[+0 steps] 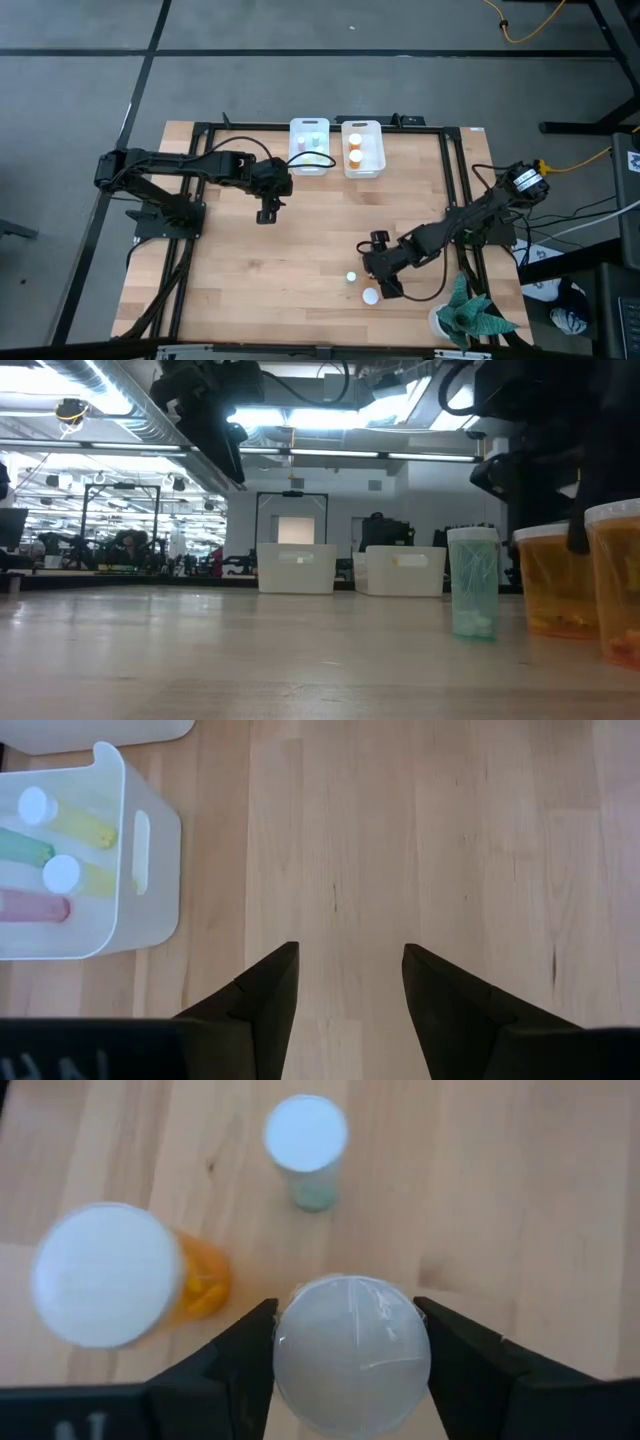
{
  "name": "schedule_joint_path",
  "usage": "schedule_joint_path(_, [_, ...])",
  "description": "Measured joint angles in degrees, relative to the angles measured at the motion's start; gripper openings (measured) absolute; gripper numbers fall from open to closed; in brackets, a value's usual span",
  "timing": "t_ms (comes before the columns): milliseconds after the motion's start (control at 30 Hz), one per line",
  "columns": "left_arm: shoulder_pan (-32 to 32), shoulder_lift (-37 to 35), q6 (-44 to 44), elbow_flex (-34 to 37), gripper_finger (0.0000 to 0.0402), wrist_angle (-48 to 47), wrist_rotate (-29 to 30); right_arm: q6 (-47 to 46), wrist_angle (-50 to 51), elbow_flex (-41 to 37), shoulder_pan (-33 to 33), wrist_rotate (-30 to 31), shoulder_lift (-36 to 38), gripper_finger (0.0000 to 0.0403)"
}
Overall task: Pick and place medicine bottles into bin by pill shape (circle, oval)
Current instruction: Put the orange capsule bottle into the white right bin
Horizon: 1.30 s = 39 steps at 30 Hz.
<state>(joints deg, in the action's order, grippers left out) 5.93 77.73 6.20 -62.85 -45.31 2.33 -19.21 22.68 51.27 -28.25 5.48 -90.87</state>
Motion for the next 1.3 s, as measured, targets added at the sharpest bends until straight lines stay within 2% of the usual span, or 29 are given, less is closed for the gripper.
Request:
schedule_joint_path(100, [-0.02,0.0,0.0,0.0,0.0171,-0.01,0.0,0.52,1.68,0.1,1.18,0.53,1.08,0.021])
schedule_joint_path(200, [0.0,0.0,0.02,0.0,0.0171,-0.01,0.0,2.01,8.17,2.26,2.81,3.36,3.49,0.0216])
schedule_joint_path(333, [-0.01,-0.01,0.33,0.0,0.0171,-0.01,0.0,6.71,19.43,7.49,5.59,10.56,7.31,0.0217])
schedule_joint_path(400, [-0.01,-0.01,0.33,0.0,0.0171,-0.01,-0.01,9.95,22.84,10.31,7.47,16.04,9.06,0.0211])
schedule_joint_path(533, [0.0,-0.02,0.35,0.0,0.0171,0.0,-0.02,15.79,24.77,14.69,13.4,27.07,12.41,0.021])
schedule_joint_path(633, [0.01,-0.01,0.37,0.0,0.0171,-0.02,-0.02,18.13,24.58,17.1,20.42,29.34,14.15,0.0211])
schedule_joint_path(700, [0.0,0.0,0.38,0.0,0.0171,-0.02,0.0,19.84,22.98,17.66,25.97,28.76,14.72,0.0211])
schedule_joint_path(767, [-0.01,-0.01,0.39,0.0,0.0171,-0.01,-0.01,21.82,20.26,17.66,32.05,25.16,14.73,0.0211])
schedule_joint_path(900, [0.01,-0.02,0.39,0.0,0.0171,-0.03,-0.02,24.05,15.34,17.66,44.39,12.18,12.5,0.0212])
schedule_joint_path(967, [-0.02,0.0,0.42,0.0,0.0171,-0.01,-0.01,24.27,13.08,17.66,49.72,7.86,10.53,0.0212])
schedule_joint_path(1133, [0.0,0.0,0.42,0.0,0.0171,-0.01,-0.01,25.4,11.21,17.66,59.59,1.97,4.25,0.0212])
schedule_joint_path(1300, [0.01,0.0,0.44,0.0,0.0171,-0.01,0.0,25.44,8.97,17.66,64.55,0.61,-2.14,0.0213])
